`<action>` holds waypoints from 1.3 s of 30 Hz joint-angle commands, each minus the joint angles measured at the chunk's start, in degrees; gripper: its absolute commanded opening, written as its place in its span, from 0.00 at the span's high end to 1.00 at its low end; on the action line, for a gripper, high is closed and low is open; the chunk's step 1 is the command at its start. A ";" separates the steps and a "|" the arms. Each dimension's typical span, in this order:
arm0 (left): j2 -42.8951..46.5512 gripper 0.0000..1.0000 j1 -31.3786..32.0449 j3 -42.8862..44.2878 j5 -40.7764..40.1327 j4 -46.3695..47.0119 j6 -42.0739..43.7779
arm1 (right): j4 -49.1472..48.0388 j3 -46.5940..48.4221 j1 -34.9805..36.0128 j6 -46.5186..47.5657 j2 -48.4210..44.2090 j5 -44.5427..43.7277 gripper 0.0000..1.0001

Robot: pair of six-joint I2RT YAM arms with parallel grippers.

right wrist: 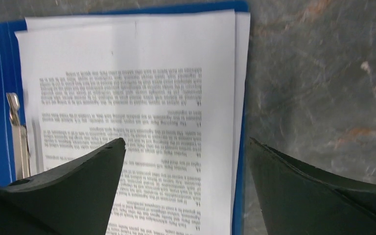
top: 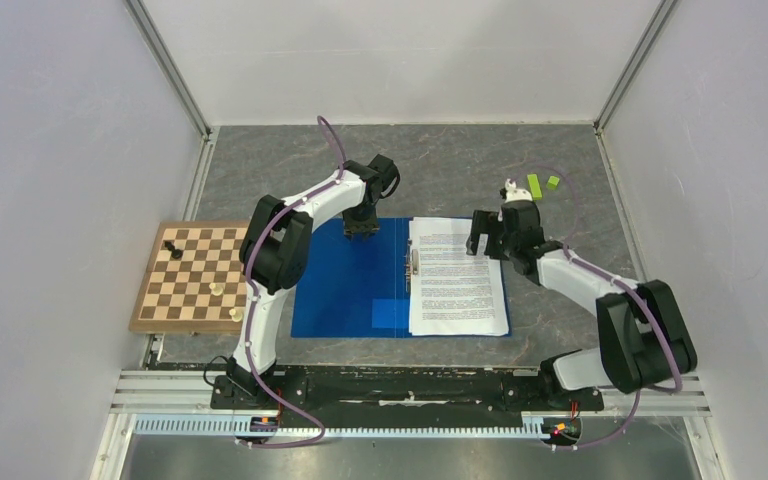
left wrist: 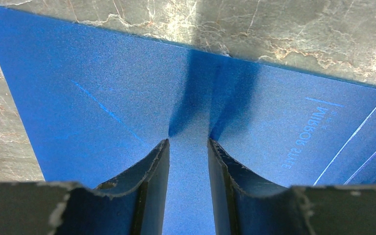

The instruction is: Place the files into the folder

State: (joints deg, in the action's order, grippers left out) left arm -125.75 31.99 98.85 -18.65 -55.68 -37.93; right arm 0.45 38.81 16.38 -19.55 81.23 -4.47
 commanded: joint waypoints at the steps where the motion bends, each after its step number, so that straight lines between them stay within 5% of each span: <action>1: -2.04 0.58 -0.15 0.20 1.49 0.83 -0.12 | 0.04 -5.54 0.31 -2.73 -5.03 3.87 0.02; 39: -2.15 0.59 -0.17 0.29 1.86 0.80 -0.30 | -2.70 -8.84 0.94 -4.18 -5.79 4.25 0.02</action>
State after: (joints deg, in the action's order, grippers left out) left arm -125.75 31.88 98.85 -18.31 -55.66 -37.93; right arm -0.03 30.24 17.04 -23.03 74.50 -0.69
